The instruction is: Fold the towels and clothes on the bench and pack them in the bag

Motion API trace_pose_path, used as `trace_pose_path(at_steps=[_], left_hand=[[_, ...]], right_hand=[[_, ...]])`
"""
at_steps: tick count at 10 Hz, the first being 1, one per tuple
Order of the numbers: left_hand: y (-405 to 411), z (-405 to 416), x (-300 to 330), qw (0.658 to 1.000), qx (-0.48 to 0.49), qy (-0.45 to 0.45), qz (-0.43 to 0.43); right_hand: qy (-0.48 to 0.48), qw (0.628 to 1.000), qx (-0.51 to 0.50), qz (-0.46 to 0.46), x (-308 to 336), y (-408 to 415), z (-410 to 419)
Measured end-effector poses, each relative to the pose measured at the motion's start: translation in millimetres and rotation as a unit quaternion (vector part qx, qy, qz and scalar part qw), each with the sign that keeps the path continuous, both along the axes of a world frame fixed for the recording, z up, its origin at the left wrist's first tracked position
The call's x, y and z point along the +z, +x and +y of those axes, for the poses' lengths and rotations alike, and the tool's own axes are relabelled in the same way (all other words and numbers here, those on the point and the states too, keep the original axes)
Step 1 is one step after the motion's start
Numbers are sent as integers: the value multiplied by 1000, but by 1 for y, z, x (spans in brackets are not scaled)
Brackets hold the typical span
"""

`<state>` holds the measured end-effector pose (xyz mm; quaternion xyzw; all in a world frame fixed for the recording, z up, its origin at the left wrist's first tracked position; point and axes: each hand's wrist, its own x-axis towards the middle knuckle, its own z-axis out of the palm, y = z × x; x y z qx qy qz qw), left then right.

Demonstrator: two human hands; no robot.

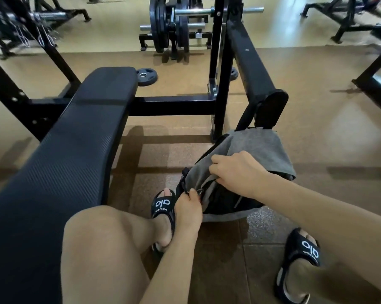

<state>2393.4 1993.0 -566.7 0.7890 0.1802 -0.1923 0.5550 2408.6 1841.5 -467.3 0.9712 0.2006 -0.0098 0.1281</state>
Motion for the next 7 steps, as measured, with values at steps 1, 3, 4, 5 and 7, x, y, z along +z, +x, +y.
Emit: trace_pose_path(at_steps=[1,3,4,5,7], left_hand=[[4,13,-35,995,32,13,92],[3,18,-87,986,51,61,147],[5,18,-107,978,-21,145,145],[4,18,-125,979,-37,131,154],[8,8,-62,993,33,79,82]], right_hand=[[-2,1000,-4,-3,4,-2,-3],[28,999,-23,-16,1,-8,-5],[39,999,-25,-20,-1,-9,-7],[54,998,-35,-19,-2,-13,-10],[251,961,-106,42,7,-40,-13]])
